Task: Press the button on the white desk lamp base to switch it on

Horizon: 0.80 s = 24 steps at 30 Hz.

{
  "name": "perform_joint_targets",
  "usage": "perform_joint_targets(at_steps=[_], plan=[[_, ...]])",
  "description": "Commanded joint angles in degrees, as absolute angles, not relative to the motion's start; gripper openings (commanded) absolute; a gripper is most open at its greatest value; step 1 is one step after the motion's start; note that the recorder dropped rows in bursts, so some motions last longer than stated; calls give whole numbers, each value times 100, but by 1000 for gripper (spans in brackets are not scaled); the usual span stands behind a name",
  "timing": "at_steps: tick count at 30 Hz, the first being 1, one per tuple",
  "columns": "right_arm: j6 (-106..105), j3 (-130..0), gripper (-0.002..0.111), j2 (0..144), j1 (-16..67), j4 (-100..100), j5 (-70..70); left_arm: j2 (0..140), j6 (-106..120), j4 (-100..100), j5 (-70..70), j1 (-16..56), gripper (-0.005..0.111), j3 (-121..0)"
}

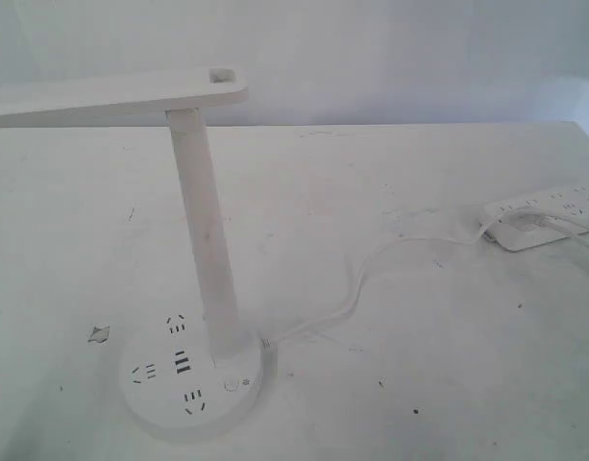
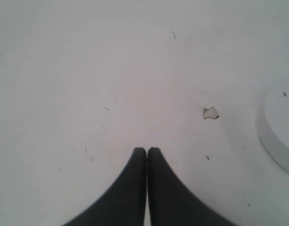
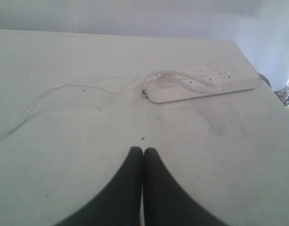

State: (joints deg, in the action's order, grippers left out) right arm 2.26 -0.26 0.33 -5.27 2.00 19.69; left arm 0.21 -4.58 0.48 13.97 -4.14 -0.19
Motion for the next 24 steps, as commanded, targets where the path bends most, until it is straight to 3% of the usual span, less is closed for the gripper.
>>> perform_joint_targets(at_steps=[1, 13, 18, 24], plan=[[232, 0, 0, 0, -517, 212, 1959, 0, -475, 30, 1414, -382, 0, 0], [57, 0, 0, 0, -517, 609, 1769, 0, -475, 30, 1414, -382, 0, 0], [-407, 0, 0, 0, -517, 1120, 95, 0, -475, 30, 1414, -382, 0, 0], [2490, 0, 0, 0, -505, 385, -1981, 0, -475, 30, 1414, -382, 0, 0]])
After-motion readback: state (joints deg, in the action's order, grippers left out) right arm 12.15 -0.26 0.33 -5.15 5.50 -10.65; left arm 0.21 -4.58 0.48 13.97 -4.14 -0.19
